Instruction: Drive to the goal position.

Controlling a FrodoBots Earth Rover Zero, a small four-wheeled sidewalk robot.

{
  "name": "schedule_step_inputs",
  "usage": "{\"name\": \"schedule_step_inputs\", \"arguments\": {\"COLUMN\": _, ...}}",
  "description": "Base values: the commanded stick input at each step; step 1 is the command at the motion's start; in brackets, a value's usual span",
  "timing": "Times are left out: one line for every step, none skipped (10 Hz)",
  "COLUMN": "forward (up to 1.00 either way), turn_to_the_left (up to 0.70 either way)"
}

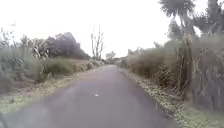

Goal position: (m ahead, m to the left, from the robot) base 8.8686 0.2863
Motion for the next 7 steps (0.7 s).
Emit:
{"name": "schedule_step_inputs", "arguments": {"forward": 0.7, "turn_to_the_left": 0.0}}
{"name": "schedule_step_inputs", "arguments": {"forward": 0.7, "turn_to_the_left": 0.0}}
{"name": "schedule_step_inputs", "arguments": {"forward": 0.7, "turn_to_the_left": 0.0}}
{"name": "schedule_step_inputs", "arguments": {"forward": 0.7, "turn_to_the_left": 0.0}}
{"name": "schedule_step_inputs", "arguments": {"forward": 0.7, "turn_to_the_left": 0.0}}
{"name": "schedule_step_inputs", "arguments": {"forward": 0.7, "turn_to_the_left": 0.0}}
{"name": "schedule_step_inputs", "arguments": {"forward": 0.7, "turn_to_the_left": 0.0}}
